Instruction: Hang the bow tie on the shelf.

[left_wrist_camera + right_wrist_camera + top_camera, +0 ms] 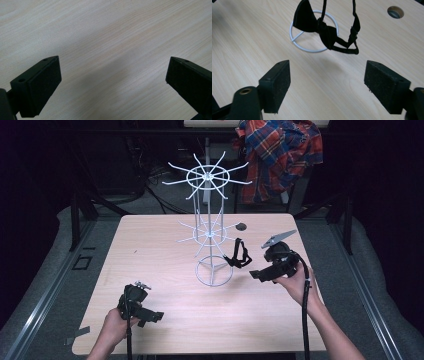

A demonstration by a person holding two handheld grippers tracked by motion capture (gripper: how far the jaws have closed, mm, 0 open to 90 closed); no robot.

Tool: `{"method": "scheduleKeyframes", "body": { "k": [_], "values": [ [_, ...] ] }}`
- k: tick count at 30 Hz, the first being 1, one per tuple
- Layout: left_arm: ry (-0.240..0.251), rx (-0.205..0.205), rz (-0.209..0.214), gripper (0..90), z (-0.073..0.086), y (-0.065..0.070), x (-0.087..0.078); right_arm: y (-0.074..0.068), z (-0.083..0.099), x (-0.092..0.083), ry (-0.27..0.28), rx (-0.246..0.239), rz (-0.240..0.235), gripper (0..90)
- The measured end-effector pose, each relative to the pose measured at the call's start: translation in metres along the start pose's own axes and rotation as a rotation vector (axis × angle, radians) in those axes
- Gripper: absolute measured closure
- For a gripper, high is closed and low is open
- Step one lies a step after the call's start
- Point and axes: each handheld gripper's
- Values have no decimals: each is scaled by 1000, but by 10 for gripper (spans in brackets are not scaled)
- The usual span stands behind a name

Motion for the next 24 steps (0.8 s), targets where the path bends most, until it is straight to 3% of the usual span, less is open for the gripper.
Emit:
{"method": "scheduleKeyframes", "body": {
  "k": [13,24],
  "values": [
    [0,-3,-6,2,0,0,0,0,30,-10,-29,-5,19,134],
    [-3,0,-7,1,0,0,0,2,62,-12,-80,27,33,87]
  ]
}}
Point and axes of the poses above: each handheld gripper's, and its own axes: x roughly forward along the jaws, z roughly out of its underside, y roughly to its right, and after that the axes turned 5 degrees about z, right-handed
